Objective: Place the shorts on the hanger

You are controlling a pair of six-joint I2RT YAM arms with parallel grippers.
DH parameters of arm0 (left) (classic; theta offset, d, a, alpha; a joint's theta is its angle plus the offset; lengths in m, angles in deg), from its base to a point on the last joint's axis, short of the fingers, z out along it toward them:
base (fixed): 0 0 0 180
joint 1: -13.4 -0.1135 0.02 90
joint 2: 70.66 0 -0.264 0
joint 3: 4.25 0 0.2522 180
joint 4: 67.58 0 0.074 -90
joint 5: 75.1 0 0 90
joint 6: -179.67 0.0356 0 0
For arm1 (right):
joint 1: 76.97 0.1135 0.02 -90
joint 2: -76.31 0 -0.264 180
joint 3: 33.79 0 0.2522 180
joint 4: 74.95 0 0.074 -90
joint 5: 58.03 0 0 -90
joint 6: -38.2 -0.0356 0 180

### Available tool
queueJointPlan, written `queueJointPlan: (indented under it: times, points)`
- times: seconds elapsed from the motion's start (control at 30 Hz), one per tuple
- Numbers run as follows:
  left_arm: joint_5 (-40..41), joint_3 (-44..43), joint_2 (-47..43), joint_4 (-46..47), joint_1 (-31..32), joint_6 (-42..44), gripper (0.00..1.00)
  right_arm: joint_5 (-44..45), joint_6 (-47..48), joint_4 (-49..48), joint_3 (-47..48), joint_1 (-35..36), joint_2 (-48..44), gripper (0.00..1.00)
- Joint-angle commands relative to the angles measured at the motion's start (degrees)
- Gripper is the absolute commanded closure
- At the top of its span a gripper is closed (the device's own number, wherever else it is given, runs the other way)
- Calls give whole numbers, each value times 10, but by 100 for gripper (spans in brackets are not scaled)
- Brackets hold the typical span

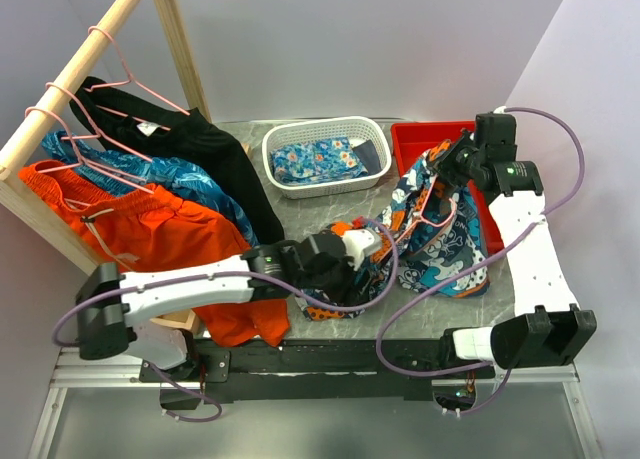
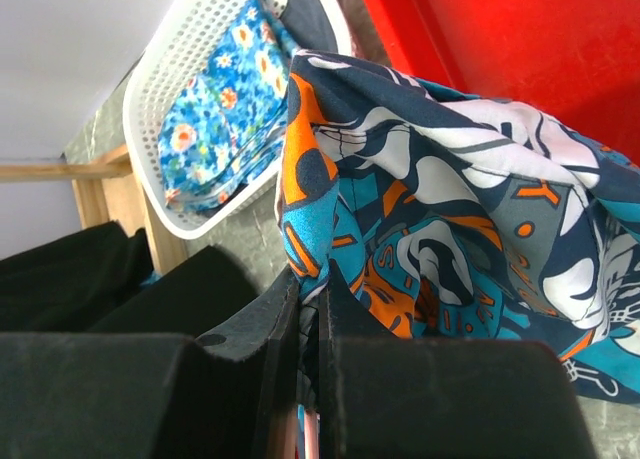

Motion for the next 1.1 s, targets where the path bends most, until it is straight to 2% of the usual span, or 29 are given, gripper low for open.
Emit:
queueJointPlan:
  times: [0.0,0.07,0.27,0.53,0.73,0.93,0.97,1.03,1.07]
  points:
    - [29,-59,29,29,5,31,29,-23,-8,-26,11,9,-30,100]
    - [66,-78,48,38,5,36,30,-29,-9,-29,7,12,-34,100]
    - [96,-114,85,57,5,49,40,-44,-9,-29,5,25,-40,100]
    - [36,-96,100,110,3,64,43,-84,-3,-38,5,27,-42,100]
    - [-2,-73,103,162,-10,21,50,-151,3,-47,7,27,-38,100]
    - [11,-59,104,226,-12,-19,80,-169,2,-50,6,27,-42,100]
    - [9,-61,108,228,-12,-22,90,-172,2,-52,5,27,-43,100]
    - [3,-62,110,235,-12,-32,99,-177,5,-52,6,27,-42,100]
    - [-1,-63,110,239,-12,-36,99,-178,6,-50,8,28,-42,100]
